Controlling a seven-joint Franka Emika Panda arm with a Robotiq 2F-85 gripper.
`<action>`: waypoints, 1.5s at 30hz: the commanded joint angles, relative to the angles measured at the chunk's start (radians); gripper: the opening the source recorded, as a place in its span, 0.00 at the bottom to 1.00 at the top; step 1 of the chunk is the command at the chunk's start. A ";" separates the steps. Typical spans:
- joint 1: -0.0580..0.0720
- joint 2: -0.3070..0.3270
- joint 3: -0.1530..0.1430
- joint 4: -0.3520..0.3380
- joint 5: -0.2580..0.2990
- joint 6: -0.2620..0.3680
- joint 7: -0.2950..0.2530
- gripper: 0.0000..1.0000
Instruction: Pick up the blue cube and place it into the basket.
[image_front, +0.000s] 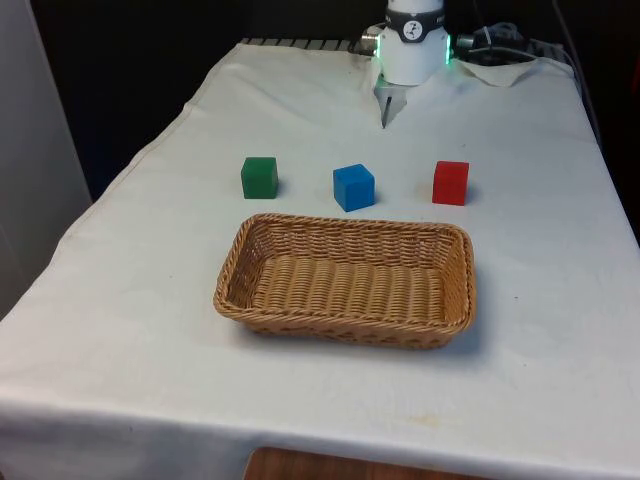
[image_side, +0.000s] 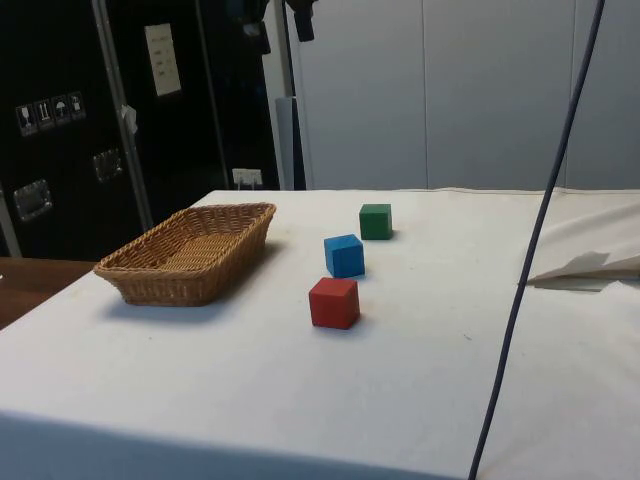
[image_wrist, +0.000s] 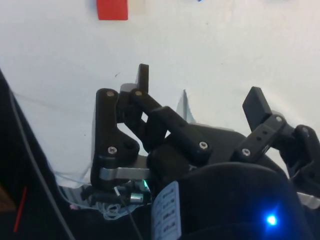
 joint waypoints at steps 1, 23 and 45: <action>0.000 -0.003 0.000 -0.005 -0.014 0.013 0.018 1.00; 0.000 0.006 0.001 -0.006 -0.046 0.016 0.184 1.00; 0.003 0.017 0.017 -0.067 -0.041 0.111 0.335 1.00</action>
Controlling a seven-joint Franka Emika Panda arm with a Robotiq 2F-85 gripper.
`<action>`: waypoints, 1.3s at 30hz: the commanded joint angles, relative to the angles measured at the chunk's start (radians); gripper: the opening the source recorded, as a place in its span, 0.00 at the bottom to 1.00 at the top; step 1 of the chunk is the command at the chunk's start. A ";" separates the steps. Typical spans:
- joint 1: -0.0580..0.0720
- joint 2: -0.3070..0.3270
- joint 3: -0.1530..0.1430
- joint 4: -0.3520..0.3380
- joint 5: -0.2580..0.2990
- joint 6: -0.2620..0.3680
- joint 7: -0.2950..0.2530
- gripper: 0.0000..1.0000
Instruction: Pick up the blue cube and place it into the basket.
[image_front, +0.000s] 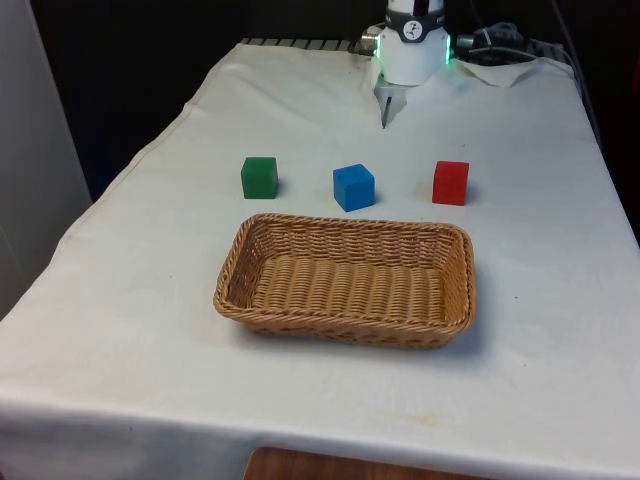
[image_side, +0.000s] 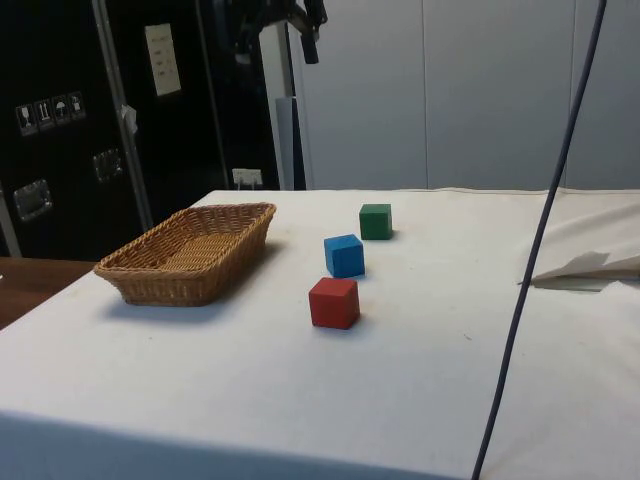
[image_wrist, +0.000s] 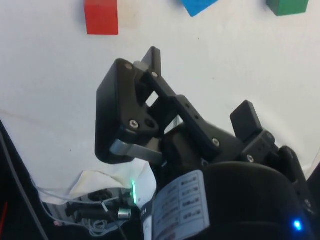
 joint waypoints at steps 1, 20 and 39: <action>0.001 -0.007 0.003 -0.020 0.003 0.031 0.018 1.00; 0.000 -0.011 0.024 -0.154 0.002 0.191 0.130 1.00; -0.003 0.011 0.022 -0.314 -0.005 0.379 0.223 1.00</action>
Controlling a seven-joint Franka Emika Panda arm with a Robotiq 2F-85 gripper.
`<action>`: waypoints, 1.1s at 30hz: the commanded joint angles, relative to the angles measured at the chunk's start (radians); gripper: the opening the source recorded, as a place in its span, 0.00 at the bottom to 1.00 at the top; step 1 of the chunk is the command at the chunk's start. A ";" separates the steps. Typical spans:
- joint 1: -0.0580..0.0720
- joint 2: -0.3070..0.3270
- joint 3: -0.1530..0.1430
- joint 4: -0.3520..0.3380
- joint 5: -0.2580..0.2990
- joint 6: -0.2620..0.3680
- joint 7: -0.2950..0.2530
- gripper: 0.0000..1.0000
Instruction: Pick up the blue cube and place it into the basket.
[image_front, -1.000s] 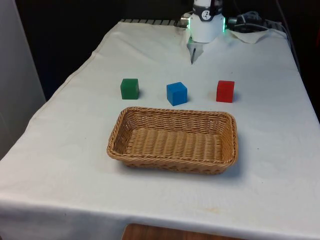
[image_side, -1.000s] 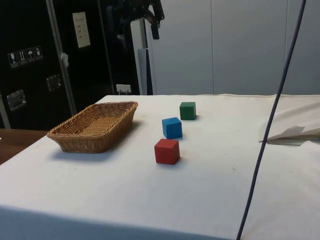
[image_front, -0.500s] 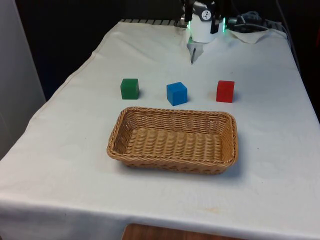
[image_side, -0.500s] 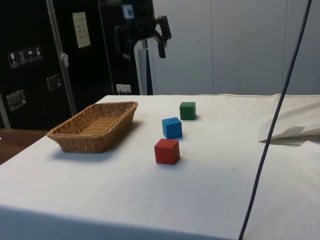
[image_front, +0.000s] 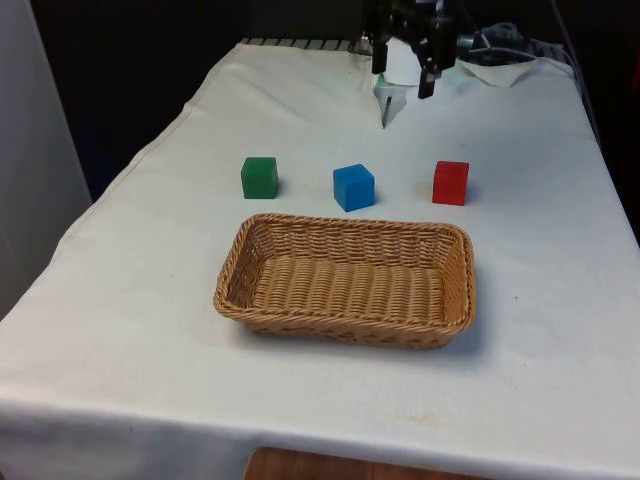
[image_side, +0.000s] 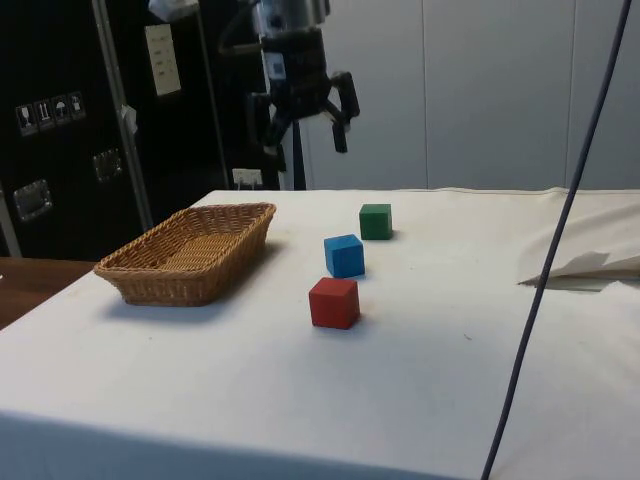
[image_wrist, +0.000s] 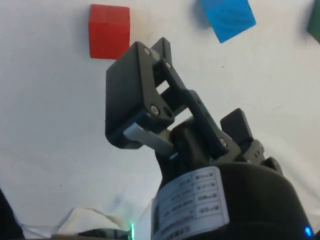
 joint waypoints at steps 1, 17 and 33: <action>0.000 0.004 -0.001 -0.015 -0.004 0.032 0.015 1.00; -0.008 0.037 -0.002 -0.099 0.030 0.175 0.038 1.00; -0.027 0.127 -0.026 -0.131 0.075 0.305 0.020 1.00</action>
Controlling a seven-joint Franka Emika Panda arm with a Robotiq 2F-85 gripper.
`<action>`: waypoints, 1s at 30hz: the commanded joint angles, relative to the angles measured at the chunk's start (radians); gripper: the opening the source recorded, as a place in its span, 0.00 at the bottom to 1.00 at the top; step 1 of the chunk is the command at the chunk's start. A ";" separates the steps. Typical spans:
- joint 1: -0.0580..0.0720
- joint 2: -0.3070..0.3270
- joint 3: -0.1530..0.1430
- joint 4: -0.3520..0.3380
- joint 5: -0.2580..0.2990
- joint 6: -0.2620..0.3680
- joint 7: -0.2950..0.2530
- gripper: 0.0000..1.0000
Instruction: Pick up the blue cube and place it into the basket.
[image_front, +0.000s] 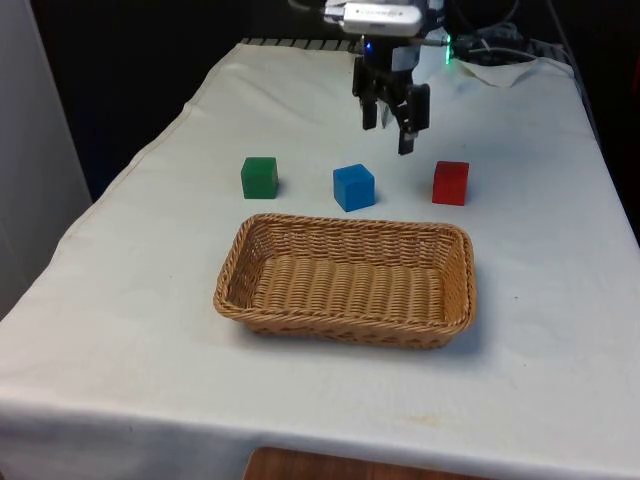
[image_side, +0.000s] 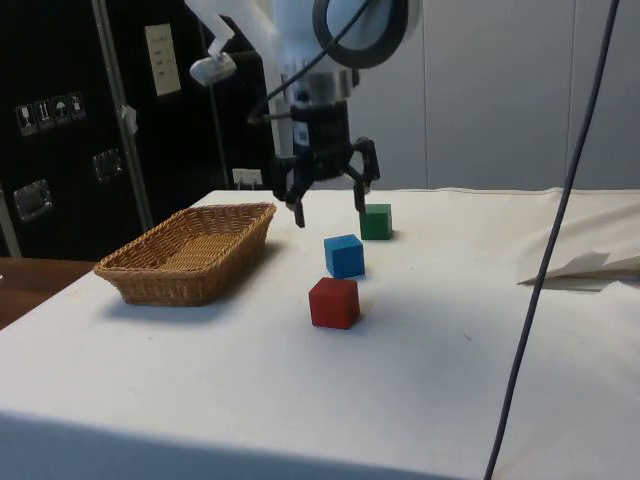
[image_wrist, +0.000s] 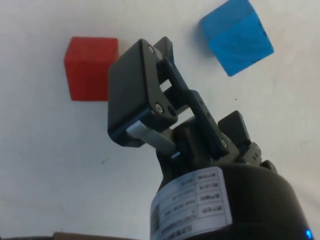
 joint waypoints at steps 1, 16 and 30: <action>-0.008 0.012 0.004 -0.003 0.035 0.024 -0.023 1.00; -0.016 0.108 -0.030 0.001 0.072 0.100 -0.035 1.00; -0.009 0.140 -0.050 0.001 0.051 0.139 -0.019 1.00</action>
